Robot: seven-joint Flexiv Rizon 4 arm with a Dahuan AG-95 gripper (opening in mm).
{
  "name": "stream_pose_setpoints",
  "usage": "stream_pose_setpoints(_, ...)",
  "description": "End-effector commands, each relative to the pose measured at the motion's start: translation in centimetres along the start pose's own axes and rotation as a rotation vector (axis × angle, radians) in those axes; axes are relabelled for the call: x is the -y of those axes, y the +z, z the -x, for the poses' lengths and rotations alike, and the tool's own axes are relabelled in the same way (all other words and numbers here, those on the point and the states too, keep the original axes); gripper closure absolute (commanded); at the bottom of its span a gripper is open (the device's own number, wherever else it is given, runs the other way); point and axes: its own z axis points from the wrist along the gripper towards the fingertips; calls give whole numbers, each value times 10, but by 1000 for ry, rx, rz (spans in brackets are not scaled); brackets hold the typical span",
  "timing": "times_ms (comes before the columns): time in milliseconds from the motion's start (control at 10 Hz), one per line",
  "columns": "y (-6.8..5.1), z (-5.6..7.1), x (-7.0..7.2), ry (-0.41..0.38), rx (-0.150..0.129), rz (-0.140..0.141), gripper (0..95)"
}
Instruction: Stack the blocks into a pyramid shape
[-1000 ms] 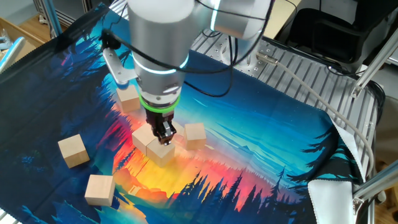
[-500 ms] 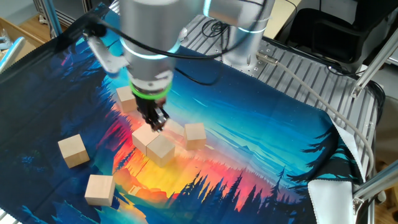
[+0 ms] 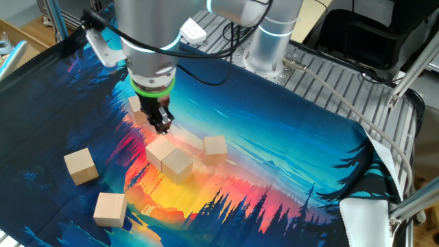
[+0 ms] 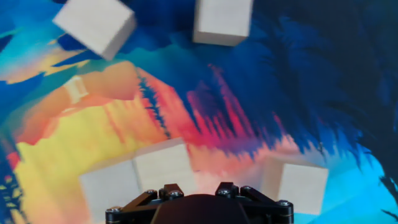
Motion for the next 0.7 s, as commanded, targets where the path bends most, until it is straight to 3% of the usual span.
stream_pose_setpoints(100, 6, -1, 16, 10, 0, -7, 380)
stream_pose_setpoints(200, 8, -1, 29, 20, -2, -10, 380)
stream_pose_setpoints(500, 19, -4, 50, 20, 11, -14, 380)
stream_pose_setpoints(600, 18, -5, 50, 31, 15, -25, 380)
stream_pose_setpoints(700, 18, -6, 50, 28, 31, -56, 380)
